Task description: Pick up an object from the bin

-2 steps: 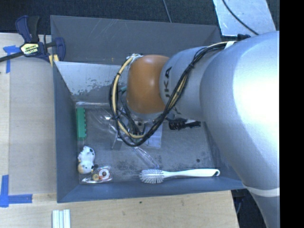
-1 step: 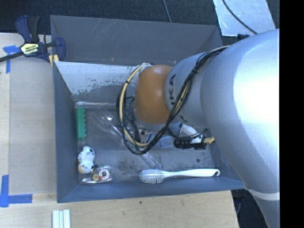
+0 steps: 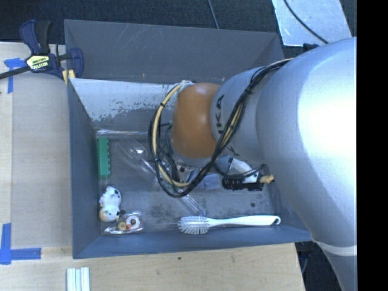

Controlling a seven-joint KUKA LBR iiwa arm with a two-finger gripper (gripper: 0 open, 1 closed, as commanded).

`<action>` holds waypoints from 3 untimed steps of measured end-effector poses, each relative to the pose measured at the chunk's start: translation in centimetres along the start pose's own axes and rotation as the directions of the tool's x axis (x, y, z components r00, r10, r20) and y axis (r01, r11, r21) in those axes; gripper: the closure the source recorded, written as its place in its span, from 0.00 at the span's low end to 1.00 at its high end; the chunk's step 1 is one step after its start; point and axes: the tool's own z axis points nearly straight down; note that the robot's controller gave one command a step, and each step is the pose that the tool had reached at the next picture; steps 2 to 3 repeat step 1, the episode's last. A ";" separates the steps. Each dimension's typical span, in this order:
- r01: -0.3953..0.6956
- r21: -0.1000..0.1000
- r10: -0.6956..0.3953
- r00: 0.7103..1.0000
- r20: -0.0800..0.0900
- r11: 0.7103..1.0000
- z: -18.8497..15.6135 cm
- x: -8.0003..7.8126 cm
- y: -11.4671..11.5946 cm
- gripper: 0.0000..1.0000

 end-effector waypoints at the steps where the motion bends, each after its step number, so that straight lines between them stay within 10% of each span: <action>1: 0.000 0.002 0.000 1.000 -0.002 1.000 -1.2 0.1 -0.1 1.00; 3: 0.000 0.002 0.000 1.000 -0.002 1.000 -1.2 0.1 -0.1 1.00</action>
Offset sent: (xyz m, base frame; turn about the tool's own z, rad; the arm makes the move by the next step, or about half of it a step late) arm -0.0008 -0.0004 0.0956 -0.0001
